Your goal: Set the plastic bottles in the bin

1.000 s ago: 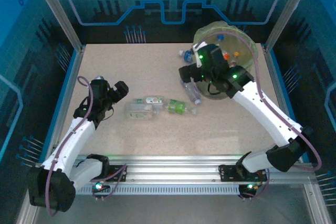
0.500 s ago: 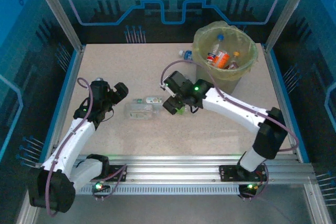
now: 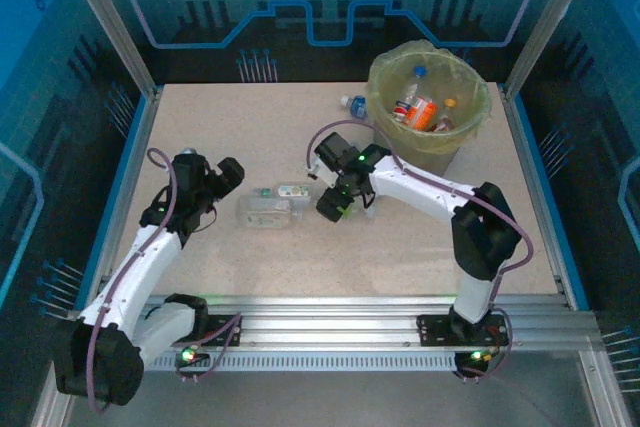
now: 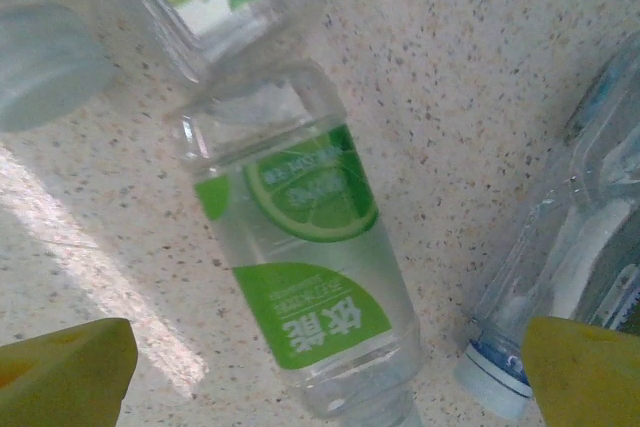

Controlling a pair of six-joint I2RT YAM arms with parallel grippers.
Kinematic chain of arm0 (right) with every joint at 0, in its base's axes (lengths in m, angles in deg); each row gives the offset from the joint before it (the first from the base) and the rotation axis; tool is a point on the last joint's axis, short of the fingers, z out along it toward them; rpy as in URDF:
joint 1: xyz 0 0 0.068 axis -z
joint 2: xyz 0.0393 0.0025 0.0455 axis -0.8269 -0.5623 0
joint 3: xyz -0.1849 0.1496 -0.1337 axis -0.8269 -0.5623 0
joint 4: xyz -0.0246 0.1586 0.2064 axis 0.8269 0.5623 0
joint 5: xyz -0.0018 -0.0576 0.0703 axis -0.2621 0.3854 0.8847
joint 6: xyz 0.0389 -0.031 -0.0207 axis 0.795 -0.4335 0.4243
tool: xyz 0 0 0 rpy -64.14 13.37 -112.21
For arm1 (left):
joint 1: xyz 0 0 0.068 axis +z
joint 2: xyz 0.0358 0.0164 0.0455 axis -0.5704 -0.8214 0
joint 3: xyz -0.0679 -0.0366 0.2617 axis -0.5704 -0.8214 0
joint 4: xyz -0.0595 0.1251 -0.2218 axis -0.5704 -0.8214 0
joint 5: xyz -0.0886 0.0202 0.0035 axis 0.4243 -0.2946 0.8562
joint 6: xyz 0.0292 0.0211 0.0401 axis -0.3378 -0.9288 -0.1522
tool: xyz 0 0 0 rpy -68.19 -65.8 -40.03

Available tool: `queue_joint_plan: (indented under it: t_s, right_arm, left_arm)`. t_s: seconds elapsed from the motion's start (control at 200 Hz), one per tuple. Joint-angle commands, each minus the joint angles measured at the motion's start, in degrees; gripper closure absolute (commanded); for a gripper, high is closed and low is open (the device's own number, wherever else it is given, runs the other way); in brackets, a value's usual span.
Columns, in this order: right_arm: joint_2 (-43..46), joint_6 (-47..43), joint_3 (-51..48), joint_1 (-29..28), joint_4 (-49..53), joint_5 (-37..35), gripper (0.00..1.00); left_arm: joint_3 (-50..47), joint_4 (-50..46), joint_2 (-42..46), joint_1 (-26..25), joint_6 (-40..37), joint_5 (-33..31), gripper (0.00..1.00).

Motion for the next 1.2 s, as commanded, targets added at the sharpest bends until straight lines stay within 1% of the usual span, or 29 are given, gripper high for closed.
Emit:
queue_joint_plan:
  t_s: [0.0, 0.58, 1.065, 1.196]
  right_arm:
    - [-1.9, -3.1, 2.1, 1.6, 0.2, 3.9, 0.0]
    - [-9.5, -7.8, 7.3, 2.8, 4.1, 7.6, 0.0]
    - [-11.3, -5.6, 5.2, 3.3, 3.8, 8.8, 0.0]
    - [-11.6, -4.4, 4.3, 3.4, 2.7, 9.4, 0.03]
  left_arm:
    - [-0.4, -0.6, 0.1, 0.7, 0.0, -1.1, 0.01]
    - [-0.2, -0.8, 0.0, 0.7, 0.1, -1.0, 0.01]
    - [0.1, -0.6, -0.2, 0.7, 0.0, -0.9, 0.01]
    - [0.2, -0.6, -0.1, 0.7, -0.1, -0.9, 0.01]
